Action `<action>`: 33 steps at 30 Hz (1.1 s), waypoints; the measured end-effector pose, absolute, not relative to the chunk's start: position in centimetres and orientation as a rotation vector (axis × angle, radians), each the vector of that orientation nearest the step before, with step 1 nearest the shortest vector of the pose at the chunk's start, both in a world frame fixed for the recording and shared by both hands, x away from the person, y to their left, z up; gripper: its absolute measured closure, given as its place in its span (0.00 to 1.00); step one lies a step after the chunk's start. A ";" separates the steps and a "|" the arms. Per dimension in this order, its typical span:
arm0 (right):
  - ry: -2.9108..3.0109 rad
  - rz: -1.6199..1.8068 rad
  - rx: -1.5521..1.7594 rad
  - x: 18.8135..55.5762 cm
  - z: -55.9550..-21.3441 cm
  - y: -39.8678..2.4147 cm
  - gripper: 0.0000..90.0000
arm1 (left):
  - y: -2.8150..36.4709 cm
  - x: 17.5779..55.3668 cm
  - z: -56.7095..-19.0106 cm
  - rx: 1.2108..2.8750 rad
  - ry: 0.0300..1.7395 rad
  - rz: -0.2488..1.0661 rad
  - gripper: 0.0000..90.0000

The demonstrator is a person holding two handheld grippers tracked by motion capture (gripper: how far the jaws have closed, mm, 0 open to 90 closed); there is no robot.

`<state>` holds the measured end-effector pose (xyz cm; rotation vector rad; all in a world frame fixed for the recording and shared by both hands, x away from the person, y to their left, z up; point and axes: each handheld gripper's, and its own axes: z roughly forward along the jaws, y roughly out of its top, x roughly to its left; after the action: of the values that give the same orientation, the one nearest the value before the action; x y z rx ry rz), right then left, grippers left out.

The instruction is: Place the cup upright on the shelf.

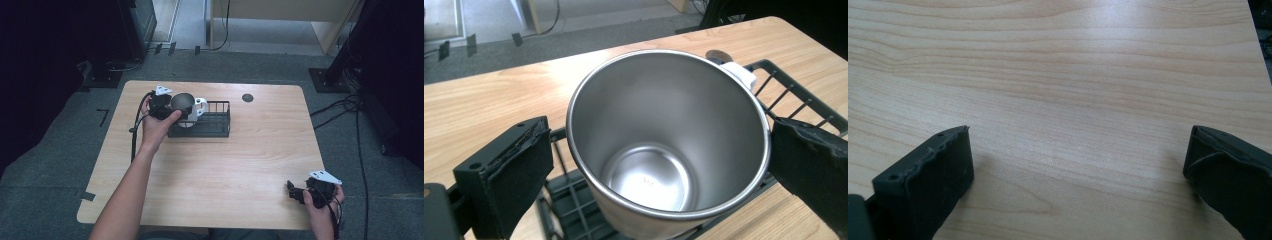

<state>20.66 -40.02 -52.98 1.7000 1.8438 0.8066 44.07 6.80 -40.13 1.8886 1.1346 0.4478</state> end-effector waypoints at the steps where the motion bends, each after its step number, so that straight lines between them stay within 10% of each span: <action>1: 1.844 0.807 1.700 20.7 -53.0 -40.0 0.00 | 7.0 44.0 -40.1 1.884 1.135 0.442 0.00; 33: 1.844 0.807 1.700 20.7 -53.0 -40.0 0.00 | 9.2 42.7 -38.5 1.768 1.207 0.510 0.01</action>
<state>20.66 -40.02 -52.99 1.7000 1.8438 0.8068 42.65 9.18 -38.46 1.7676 1.2066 0.5103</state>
